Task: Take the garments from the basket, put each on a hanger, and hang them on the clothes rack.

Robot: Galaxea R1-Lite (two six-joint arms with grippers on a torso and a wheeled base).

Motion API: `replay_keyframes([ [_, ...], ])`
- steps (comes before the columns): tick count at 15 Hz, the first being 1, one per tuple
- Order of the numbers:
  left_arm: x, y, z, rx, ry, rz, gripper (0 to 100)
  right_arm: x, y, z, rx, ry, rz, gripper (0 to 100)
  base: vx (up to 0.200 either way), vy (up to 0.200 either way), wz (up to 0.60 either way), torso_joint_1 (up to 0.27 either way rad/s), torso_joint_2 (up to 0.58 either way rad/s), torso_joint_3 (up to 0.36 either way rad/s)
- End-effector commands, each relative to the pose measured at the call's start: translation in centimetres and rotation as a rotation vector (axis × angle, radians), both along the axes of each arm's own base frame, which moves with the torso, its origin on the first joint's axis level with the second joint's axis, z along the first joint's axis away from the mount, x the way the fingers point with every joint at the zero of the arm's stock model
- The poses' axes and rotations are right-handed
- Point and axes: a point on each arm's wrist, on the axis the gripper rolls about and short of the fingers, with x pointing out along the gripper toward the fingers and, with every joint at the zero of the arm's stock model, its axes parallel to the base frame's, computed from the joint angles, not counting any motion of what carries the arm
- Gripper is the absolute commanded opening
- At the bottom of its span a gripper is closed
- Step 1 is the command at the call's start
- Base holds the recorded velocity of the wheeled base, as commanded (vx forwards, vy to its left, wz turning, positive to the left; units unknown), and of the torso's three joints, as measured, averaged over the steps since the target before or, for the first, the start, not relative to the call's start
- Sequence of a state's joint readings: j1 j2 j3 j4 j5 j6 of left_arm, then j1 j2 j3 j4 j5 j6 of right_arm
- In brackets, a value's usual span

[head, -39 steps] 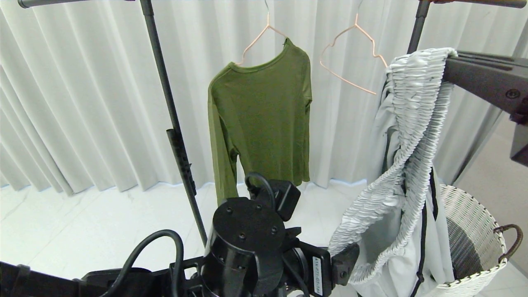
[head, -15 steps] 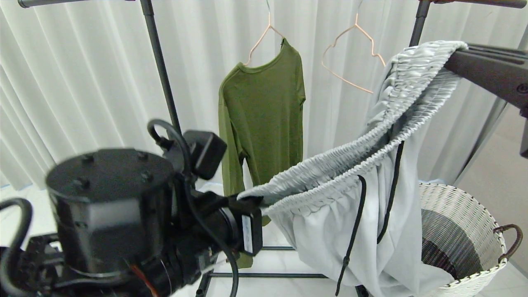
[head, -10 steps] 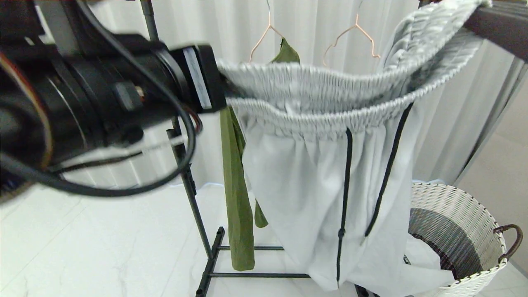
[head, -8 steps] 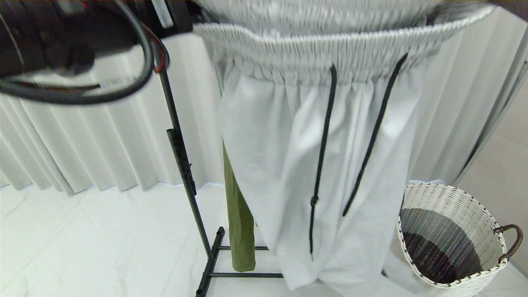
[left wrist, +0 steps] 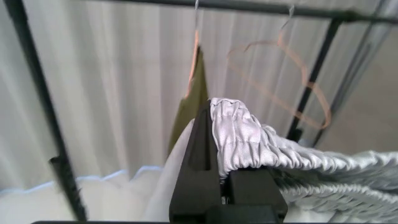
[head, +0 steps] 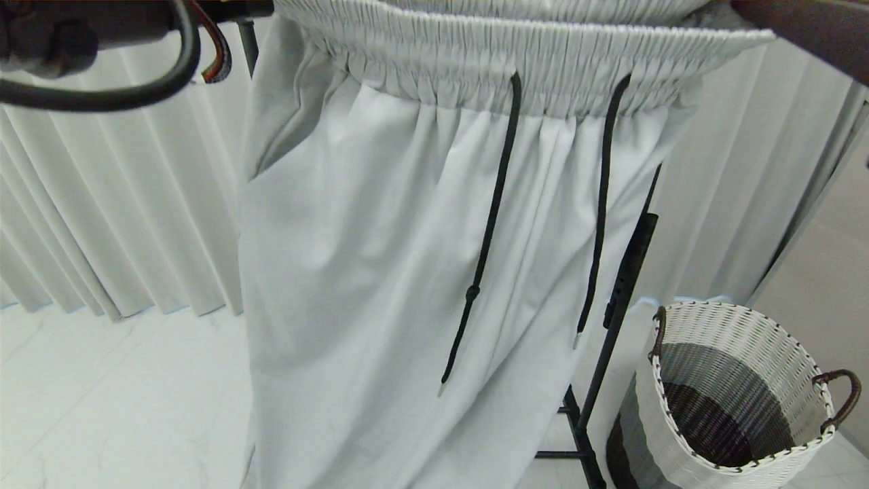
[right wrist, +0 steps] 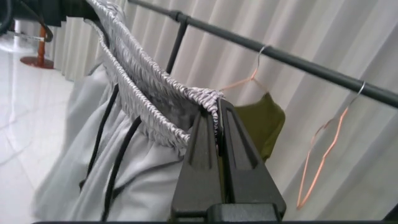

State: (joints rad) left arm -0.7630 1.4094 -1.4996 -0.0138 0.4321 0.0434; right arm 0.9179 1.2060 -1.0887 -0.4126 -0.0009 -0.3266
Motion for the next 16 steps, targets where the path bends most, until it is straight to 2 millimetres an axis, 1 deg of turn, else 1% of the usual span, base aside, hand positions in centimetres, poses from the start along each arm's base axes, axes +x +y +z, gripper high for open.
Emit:
replay_keyframes([
  [1, -0.6, 0.0, -0.6, 0.015, 0.013, -0.013, 0, -0.4, -0.5, -0.7, -0.010, 0.008, 0.000, 0, 0.000, 0.000, 0.00, 0.000, 0.00, 0.000],
  [4, -0.6, 0.0, -1.5, 0.036, 0.035, -0.013, 0, -0.6, -0.8, -1.5, -0.025, 0.024, -0.013, 0, 0.000, 0.000, 0.00, 0.000, 0.00, 0.000],
  [8, -0.5, -0.1, -1.6, 0.042, 0.034, 0.000, 0, -0.5, -0.8, -1.5, -0.021, 0.027, -0.027, 0, 0.000, 0.000, 0.00, 0.000, 0.00, 0.000],
  [10, -0.1, -0.5, -1.6, 0.044, 0.037, 0.002, 0, -0.3, -0.8, -1.6, -0.021, 0.032, -0.047, 0, 0.000, 0.000, 0.00, 0.000, 0.00, 0.000],
  [14, 1.6, -2.0, -1.9, 0.056, 0.053, 0.032, 0, -0.5, -1.2, -1.4, -0.003, 0.032, -0.079, 0, 0.000, 0.000, 0.00, 0.000, 0.00, 0.000],
  [16, 2.9, -3.3, -1.7, 0.048, 0.050, 0.035, 0, -1.2, -2.0, -0.9, 0.015, 0.018, -0.074, 0, 0.000, 0.000, 0.00, 0.000, 0.00, 0.000],
])
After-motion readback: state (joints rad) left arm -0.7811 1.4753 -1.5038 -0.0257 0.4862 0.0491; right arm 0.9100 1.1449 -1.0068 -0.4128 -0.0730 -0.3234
